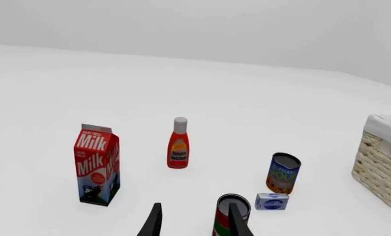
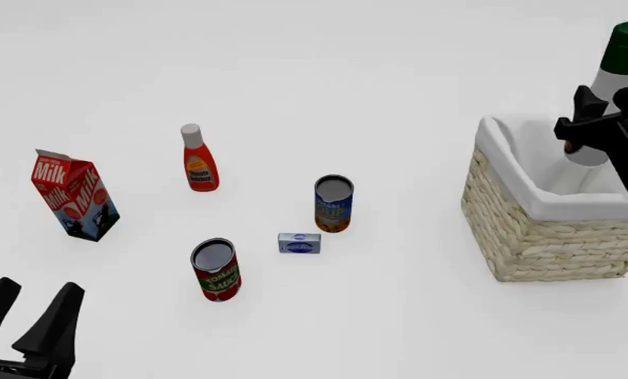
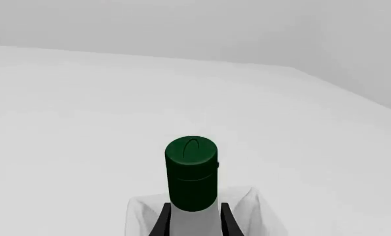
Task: Pick the salad dressing and place it in the basket.
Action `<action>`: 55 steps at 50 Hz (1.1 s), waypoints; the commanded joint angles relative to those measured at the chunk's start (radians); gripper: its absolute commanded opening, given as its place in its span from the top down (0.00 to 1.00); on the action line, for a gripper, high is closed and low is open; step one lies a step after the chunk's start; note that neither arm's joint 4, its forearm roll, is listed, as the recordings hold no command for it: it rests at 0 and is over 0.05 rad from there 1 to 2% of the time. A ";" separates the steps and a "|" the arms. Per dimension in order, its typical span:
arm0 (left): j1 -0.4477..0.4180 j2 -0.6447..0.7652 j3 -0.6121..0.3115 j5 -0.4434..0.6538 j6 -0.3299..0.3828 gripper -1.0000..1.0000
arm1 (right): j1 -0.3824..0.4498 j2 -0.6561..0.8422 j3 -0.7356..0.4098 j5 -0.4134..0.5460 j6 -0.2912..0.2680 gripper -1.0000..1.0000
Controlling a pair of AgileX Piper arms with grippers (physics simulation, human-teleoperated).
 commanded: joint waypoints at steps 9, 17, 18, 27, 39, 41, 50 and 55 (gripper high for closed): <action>-0.012 0.017 0.000 -0.017 0.004 0.00 | -0.025 0.060 0.030 -0.033 0.028 1.00; -0.015 0.037 0.000 -0.031 0.001 0.00 | -0.034 0.090 0.036 -0.045 0.033 1.00; -0.015 0.039 0.000 -0.033 0.002 0.00 | -0.036 0.090 0.038 -0.046 0.033 1.00; -0.021 0.052 0.000 -0.043 0.002 0.00 | -0.045 0.111 0.040 -0.055 0.036 1.00; -0.018 0.036 0.000 -0.021 -0.002 0.00 | -0.052 0.148 0.021 -0.058 0.039 1.00; -0.017 0.037 0.000 -0.022 -0.002 0.00 | -0.051 0.150 0.021 -0.058 0.039 1.00; -0.018 0.043 0.000 -0.027 -0.004 0.00 | -0.048 0.152 0.023 -0.064 0.044 0.00; -0.019 0.045 0.000 -0.027 -0.008 0.00 | -0.041 0.146 0.022 -0.062 0.046 0.00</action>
